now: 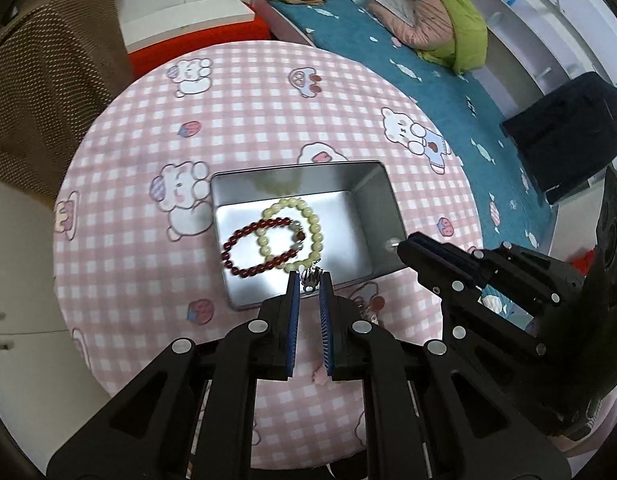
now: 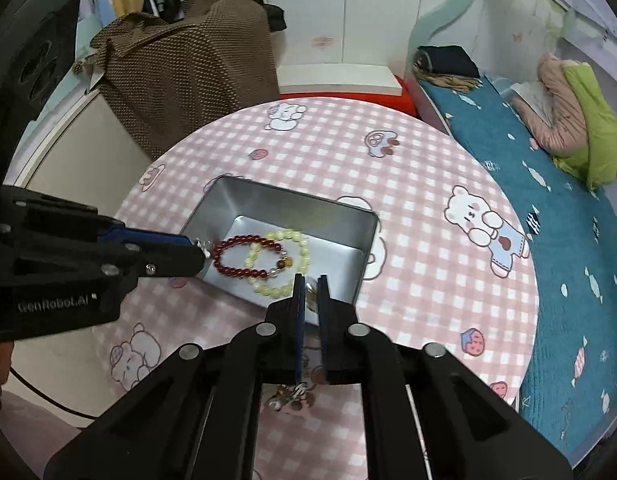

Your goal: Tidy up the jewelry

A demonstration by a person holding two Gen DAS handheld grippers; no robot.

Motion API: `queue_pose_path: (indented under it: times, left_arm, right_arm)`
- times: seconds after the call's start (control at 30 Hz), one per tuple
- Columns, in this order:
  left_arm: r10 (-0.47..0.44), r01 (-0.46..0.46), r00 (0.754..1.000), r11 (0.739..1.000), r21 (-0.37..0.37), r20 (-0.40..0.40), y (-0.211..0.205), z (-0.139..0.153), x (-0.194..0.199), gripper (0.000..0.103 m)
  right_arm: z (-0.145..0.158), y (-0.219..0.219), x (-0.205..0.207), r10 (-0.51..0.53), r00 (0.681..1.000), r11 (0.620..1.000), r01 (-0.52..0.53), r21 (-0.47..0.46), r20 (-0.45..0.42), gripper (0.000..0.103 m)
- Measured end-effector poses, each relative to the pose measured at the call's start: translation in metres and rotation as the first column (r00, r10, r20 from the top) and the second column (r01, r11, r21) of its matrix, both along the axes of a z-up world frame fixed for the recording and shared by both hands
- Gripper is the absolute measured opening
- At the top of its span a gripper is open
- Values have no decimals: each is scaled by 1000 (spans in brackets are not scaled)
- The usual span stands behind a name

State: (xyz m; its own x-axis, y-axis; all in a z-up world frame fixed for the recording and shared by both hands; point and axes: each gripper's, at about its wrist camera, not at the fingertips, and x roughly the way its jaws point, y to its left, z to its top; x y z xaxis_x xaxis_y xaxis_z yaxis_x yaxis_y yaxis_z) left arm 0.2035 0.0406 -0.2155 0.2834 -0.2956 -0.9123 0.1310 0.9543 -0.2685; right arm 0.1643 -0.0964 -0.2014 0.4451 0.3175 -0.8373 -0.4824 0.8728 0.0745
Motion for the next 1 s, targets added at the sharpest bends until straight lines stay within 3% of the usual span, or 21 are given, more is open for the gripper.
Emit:
queue_pose_path:
  times: [0.03,0.1,0.2,0.43,0.53,1.0]
  left_arm:
    - [-6,6,1000,1000,-2,-5,-3,-2,2,10]
    - [-13,13,1000,1000,-7,-15,-6,-4,6,10]
    - [-24,23,1000,1000,-12,-19,-11,-6,9,10]
    - [-63,61,997,997,-46,-41,-26,-11,17,12]
    - [-82,80,996,995,-54,-43,-32,-11,19,25]
    - [-119,117,992,992,-54,-40,-35,-8,7,25]
  right_arm:
    - [0,-2,2,-8,1000,1000,8,2,0,7]
    - [0,-4,5,-24,1000,1000,24,-11,-2,25]
    - [3,-14,7,-61,998,998,61,-5,8,34]
    - [3,-37,7,-148,989,989,148,-25,3,36]
    - [5,-44,5,-180,984,983,180,-41,8,36]
    - [-1,-58,-11,-249,968,967,248,-58,-21,38]
